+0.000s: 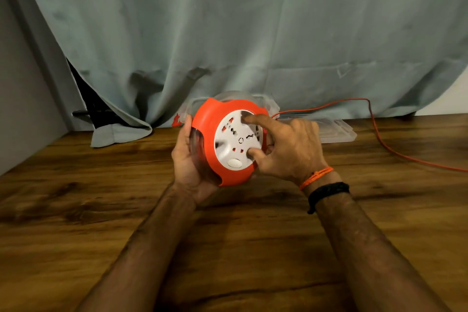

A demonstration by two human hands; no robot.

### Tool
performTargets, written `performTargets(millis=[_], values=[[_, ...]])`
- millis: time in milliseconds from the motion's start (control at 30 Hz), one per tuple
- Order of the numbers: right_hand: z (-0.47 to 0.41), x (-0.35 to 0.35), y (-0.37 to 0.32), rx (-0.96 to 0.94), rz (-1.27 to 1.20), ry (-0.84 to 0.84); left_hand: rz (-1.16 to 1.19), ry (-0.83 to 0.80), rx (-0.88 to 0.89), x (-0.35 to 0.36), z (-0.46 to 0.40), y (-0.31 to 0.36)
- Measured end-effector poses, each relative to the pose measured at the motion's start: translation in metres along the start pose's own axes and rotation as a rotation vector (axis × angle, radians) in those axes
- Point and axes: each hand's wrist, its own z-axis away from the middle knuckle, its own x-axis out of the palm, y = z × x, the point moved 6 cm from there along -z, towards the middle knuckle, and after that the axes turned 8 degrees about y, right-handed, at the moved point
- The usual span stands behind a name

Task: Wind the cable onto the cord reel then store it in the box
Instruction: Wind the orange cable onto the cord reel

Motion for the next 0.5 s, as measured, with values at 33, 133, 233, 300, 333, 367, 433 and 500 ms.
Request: performTargets(millis=[33, 133, 233, 300, 333, 367, 433, 500], values=[[0.002, 0.001, 0.001, 0.033, -0.010, 0.004, 0.013, 0.004, 0.034, 0.001, -0.001, 0.002], [0.005, 0.010, -0.004, 0.148, -0.005, -0.019, 0.025, 0.047, 0.099, 0.003, -0.001, 0.007], [0.004, 0.016, -0.013, 0.240, -0.008, -0.034, 0.016, 0.067, 0.116, 0.002, 0.000, 0.009], [0.004, 0.017, -0.016, 0.247, -0.009, -0.038, 0.010, 0.072, 0.123, 0.002, 0.000, 0.011], [0.004, 0.017, -0.016, 0.240, -0.006, -0.046, 0.015, 0.074, 0.124, 0.002, 0.000, 0.011], [0.003, 0.016, -0.016, 0.233, -0.005, -0.055, 0.024, 0.076, 0.121, 0.002, 0.000, 0.011], [0.000, 0.012, -0.012, 0.221, -0.037, -0.059, 0.041, 0.076, 0.110, 0.001, -0.001, 0.010], [-0.003, 0.004, -0.008, 0.197, -0.129, -0.047, 0.048, 0.070, 0.101, -0.001, -0.001, 0.009]])
